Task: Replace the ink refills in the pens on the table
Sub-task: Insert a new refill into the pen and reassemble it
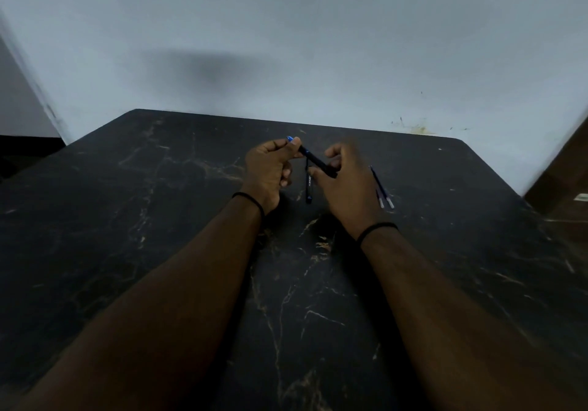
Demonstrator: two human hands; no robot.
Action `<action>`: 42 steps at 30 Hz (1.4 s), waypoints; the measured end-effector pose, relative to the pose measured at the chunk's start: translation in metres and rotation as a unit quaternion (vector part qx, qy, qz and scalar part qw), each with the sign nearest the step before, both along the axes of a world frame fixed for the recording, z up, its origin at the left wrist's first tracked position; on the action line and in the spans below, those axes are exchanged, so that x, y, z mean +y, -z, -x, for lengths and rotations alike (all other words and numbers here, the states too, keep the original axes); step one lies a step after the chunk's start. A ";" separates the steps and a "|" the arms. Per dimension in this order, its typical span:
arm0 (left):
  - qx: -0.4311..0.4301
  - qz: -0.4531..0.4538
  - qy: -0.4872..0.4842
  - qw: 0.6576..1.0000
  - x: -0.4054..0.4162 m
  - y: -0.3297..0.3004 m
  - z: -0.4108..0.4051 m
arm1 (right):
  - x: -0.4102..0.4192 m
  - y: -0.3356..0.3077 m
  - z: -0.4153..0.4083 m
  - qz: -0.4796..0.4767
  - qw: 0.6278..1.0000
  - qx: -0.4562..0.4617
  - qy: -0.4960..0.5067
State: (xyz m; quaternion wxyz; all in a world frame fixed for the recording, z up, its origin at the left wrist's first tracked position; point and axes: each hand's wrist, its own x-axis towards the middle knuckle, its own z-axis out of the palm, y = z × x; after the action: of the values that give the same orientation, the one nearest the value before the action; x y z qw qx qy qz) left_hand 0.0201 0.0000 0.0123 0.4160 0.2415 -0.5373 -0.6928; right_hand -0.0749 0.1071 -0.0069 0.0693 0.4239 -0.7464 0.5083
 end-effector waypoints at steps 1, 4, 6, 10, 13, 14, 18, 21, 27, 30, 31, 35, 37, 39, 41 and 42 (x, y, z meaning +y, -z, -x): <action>0.000 -0.002 0.000 1.000 0.000 0.000 0.000 | 0.000 0.000 0.000 0.002 1.000 0.007 0.006; -0.002 -0.003 -0.003 1.000 0.000 0.000 0.000 | 0.001 0.001 0.000 -0.016 0.999 0.029 0.007; -0.003 0.000 -0.005 1.000 0.000 0.000 -0.001 | 0.000 0.001 0.000 -0.034 0.998 0.053 0.007; -0.006 0.003 -0.005 1.000 0.000 0.000 -0.001 | -0.001 -0.001 -0.002 -0.021 1.000 0.003 -0.008; -0.005 0.001 -0.007 1.000 0.001 0.000 0.000 | 0.000 0.000 -0.001 -0.012 1.000 -0.005 0.001; -0.006 0.000 -0.007 1.000 0.001 0.000 0.000 | 0.001 -0.001 -0.001 -0.018 1.000 0.001 -0.001; -0.014 0.004 -0.013 1.000 -0.001 0.000 0.000 | 0.000 -0.002 -0.002 -0.063 0.997 0.054 0.000; -0.015 0.008 -0.011 1.000 -0.002 0.001 0.000 | 0.000 -0.003 -0.003 -0.072 0.996 0.056 0.010; -0.013 0.014 -0.007 1.000 -0.003 0.002 0.001 | 0.002 -0.003 -0.004 -0.022 1.000 0.001 -0.003; -0.020 0.016 -0.009 1.000 -0.003 0.002 0.001 | 0.002 -0.005 -0.003 -0.071 0.997 0.036 0.002; -0.019 0.014 -0.008 1.000 -0.002 0.001 0.000 | 0.002 -0.006 -0.004 -0.077 0.996 0.039 0.004; -0.022 0.010 -0.008 1.000 -0.001 0.000 0.000 | 0.003 -0.006 -0.005 -0.032 0.999 -0.008 0.000; -0.024 0.007 -0.010 1.000 0.000 -0.001 -0.001 | 0.003 -0.004 -0.005 -0.029 0.999 -0.011 0.007; -0.025 0.009 -0.009 1.000 0.001 -0.001 -0.001 | 0.003 -0.005 -0.004 -0.047 0.999 0.008 0.010; -0.025 0.014 -0.007 1.000 0.002 -0.001 -0.002 | 0.003 -0.005 -0.004 -0.082 0.996 0.037 0.007; -0.024 0.016 -0.006 1.000 0.002 -0.001 -0.002 | 0.002 -0.005 -0.004 -0.092 0.995 0.042 0.008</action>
State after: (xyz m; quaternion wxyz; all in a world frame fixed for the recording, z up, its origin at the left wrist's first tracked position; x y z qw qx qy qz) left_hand 0.0220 0.0016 0.0134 0.4108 0.2550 -0.5567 -0.6755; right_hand -0.0712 0.1095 -0.0015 0.0654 0.4440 -0.7895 0.4187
